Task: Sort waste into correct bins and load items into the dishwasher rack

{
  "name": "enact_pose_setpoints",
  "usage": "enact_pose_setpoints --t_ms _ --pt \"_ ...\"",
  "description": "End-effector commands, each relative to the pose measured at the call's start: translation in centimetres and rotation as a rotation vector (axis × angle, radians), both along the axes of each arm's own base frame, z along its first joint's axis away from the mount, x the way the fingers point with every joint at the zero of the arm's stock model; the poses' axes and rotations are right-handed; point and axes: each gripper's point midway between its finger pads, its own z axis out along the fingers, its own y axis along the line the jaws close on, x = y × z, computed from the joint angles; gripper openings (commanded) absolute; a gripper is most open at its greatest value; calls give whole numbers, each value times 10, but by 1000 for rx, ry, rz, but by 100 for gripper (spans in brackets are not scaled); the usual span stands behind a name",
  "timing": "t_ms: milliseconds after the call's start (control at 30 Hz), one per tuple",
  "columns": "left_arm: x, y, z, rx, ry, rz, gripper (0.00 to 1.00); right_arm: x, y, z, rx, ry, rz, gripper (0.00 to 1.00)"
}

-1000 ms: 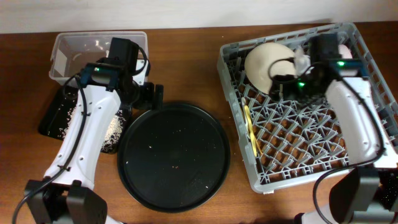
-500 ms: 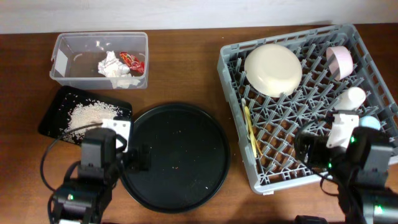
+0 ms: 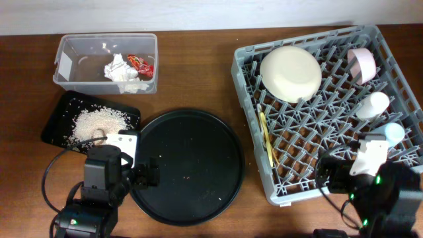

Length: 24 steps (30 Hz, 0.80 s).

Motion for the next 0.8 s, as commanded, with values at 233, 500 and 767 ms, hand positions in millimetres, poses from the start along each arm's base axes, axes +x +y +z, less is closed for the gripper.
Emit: enact_pose_setpoints --t_ms 233,500,767 --pt "0 1 0 -2 0 9 99 35 31 -54 -78 -564 139 98" --pt "0 1 0 -2 0 9 99 41 30 -103 -79 -451 139 98" --pt "0 1 0 -2 0 9 99 41 30 -103 -79 -451 139 98"
